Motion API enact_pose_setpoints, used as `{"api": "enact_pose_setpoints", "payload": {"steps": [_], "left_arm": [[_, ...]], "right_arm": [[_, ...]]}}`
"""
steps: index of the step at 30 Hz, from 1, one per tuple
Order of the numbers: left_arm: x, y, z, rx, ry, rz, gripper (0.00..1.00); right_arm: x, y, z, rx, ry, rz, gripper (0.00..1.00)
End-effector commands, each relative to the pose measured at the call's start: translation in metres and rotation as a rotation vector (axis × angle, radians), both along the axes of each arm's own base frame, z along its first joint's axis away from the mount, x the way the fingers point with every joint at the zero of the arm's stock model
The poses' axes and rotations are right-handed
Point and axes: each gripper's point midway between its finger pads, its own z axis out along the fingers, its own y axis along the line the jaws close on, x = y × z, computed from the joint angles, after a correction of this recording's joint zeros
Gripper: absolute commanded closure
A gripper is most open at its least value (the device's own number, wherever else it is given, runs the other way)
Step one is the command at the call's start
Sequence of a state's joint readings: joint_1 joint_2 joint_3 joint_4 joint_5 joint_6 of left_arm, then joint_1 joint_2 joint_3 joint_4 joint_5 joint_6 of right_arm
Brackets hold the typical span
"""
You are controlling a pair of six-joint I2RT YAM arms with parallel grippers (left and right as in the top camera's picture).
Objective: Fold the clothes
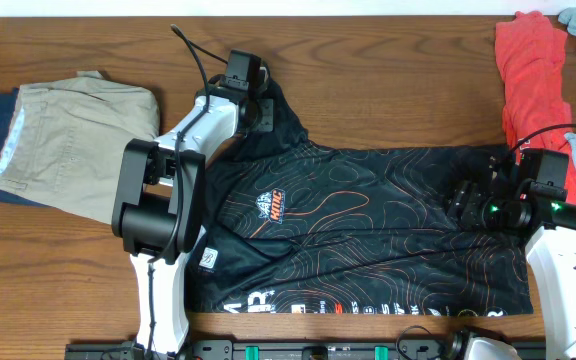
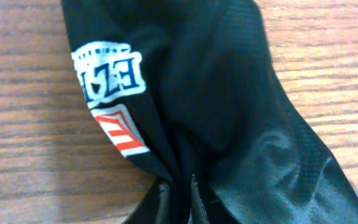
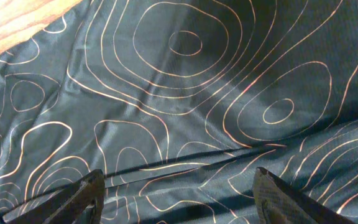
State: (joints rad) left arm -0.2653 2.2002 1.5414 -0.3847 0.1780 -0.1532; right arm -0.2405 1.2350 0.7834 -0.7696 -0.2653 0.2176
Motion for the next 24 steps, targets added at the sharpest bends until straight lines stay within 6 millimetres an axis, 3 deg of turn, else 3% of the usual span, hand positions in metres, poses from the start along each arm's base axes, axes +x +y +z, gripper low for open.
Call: {"api": "enact_pose_setpoints", "payload": {"steps": [1,8,16,20,24], "left_arm": [[-0.007,0.002,-0.018,0.011,0.046,-0.006,0.93],[-0.015,0.007,0.001,-0.004,0.076,0.049,0.94],[-0.032,0.016,0.023,-0.05,0.15,0.176,0.94],[-0.037,0.01,0.032,-0.089,0.163,0.159,0.94],[-0.041,0.011,0.034,-0.097,0.184,0.188,0.94]], "right_arm": [[0.004,-0.001,0.004,-0.029,-0.018,0.021,0.26],[0.006,-0.017,0.002,-0.118,-0.016,-0.013,0.27],[0.027,-0.024,-0.006,-0.131,-0.054,-0.021,0.28],[0.048,-0.029,-0.015,-0.141,-0.089,-0.024,0.29],[0.083,-0.047,-0.018,-0.2,-0.185,-0.083,0.31]]}}
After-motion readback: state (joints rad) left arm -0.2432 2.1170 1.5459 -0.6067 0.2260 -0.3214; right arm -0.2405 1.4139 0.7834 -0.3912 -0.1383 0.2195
